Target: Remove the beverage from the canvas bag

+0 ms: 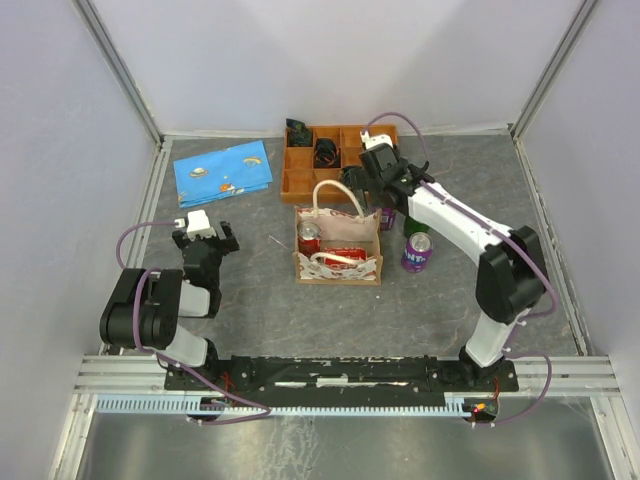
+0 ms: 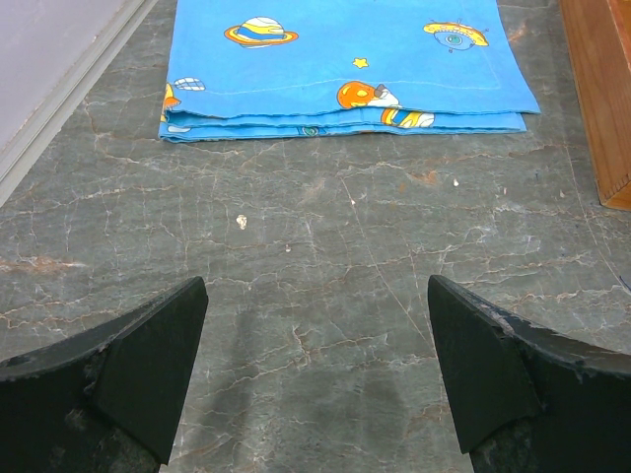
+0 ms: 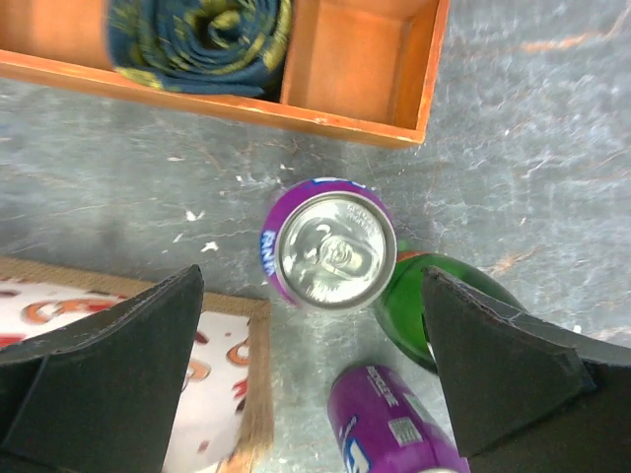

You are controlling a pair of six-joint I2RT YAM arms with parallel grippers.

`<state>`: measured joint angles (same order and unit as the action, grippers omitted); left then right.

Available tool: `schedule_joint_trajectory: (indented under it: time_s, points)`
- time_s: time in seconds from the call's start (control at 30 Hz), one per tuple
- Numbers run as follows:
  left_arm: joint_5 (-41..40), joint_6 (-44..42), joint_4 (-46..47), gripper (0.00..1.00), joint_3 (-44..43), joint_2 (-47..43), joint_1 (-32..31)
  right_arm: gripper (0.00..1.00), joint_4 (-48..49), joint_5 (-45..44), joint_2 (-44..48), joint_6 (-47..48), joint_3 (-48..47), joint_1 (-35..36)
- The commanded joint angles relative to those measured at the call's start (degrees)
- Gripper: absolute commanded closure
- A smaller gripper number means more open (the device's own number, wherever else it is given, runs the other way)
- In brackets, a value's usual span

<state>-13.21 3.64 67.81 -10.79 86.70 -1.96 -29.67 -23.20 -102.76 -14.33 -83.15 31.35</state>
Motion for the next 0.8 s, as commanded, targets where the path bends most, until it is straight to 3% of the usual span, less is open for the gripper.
schedule_joint_trajectory:
  time_s: [0.0,0.47,0.77]
  points:
    - [-0.5,-0.2,2.2,0.01,-1.3,0.2,0.1,0.01,0.1,-4.3,10.7,3.5,-4.8,4.7]
    - [-0.5,-0.2,2.2,0.01,-1.2,0.2,0.1,0.03,-7.1,3.6,19.7,5.7,-2.6,15.1]
    - [-0.6,-0.2,2.2,0.01,-1.3,0.2,0.1,0.07,-10.3,13.4,14.8,6.7,0.1,16.8]
